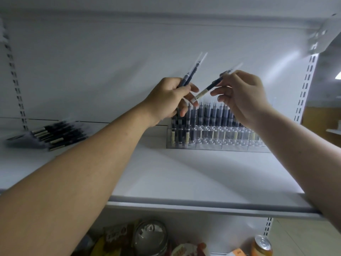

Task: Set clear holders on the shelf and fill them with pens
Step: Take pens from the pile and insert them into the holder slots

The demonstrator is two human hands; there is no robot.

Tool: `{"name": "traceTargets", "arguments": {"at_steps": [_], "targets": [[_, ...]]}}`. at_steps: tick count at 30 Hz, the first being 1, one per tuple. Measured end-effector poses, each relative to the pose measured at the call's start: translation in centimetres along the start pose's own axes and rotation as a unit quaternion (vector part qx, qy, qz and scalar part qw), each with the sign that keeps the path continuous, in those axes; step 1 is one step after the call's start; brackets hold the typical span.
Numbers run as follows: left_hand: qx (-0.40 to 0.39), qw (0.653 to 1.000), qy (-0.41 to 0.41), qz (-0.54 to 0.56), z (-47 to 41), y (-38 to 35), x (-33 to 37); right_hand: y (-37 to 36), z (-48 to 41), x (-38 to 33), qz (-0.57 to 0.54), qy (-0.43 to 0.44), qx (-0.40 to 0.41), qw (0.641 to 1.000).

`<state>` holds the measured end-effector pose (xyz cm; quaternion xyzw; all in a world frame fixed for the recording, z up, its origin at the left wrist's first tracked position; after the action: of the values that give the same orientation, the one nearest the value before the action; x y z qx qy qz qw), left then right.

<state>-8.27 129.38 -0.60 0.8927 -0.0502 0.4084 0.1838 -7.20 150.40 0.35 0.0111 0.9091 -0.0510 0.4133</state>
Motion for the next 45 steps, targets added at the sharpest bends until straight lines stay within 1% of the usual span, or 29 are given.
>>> {"name": "traceTargets", "arguments": {"at_steps": [3,5,7,9,12,20,25,30,35,38,40,42,45], "targets": [[0.015,1.000,-0.016,-0.015,0.0,0.1,-0.1,0.0,0.0,0.0,0.004,0.008,0.011,1.000],[0.029,0.999,-0.024,-0.012,-0.1,0.4,0.0,0.1,0.1,0.1,0.040,0.016,0.011,0.999],[0.037,0.999,-0.037,0.011,-0.2,0.6,0.0,0.1,0.4,0.3,0.131,0.036,-0.012,0.991],[0.038,0.998,-0.046,0.035,-0.3,0.7,0.1,0.0,0.7,0.7,0.225,0.064,-0.043,0.971],[0.040,0.998,-0.040,0.038,-0.3,0.6,0.0,-0.4,1.0,1.0,0.305,0.089,-0.079,0.945],[0.026,0.998,-0.028,0.039,-0.3,0.4,-0.1,-1.1,1.4,1.1,0.361,0.080,-0.128,0.920],[0.020,0.999,-0.034,0.020,-0.1,0.3,0.1,-1.8,2.0,1.4,0.427,0.065,-0.178,0.884],[0.010,0.999,-0.033,0.018,0.0,0.2,0.1,-2.0,2.0,1.5,0.436,0.039,-0.170,0.883],[-0.005,1.000,-0.027,0.016,0.1,0.1,0.2,-1.8,2.0,1.8,0.458,0.022,-0.202,0.865],[-0.011,1.000,-0.022,0.018,0.0,0.1,0.1,-1.1,1.8,1.5,0.457,0.037,-0.203,0.866],[-0.012,1.000,-0.020,0.016,0.0,0.1,0.1,-0.4,1.6,1.2,0.447,0.062,-0.183,0.873],[-0.015,1.000,-0.018,0.012,0.0,0.1,0.1,0.1,1.3,0.8,0.404,0.087,-0.146,0.899],[-0.017,1.000,-0.011,0.003,0.0,0.0,0.1,0.3,1.0,0.0,0.249,0.070,-0.107,0.960]]}}
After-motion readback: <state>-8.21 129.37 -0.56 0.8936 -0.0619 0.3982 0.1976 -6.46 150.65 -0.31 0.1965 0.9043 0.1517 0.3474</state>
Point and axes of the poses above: each hand's wrist, its own z-axis away from the middle knuckle, its own y-axis out of the back of the hand, x = y × z, the point moved 1 cm from there along -z, towards the middle knuckle, and after that the axes turned 4 degrees about z, right-handed, at the moved point
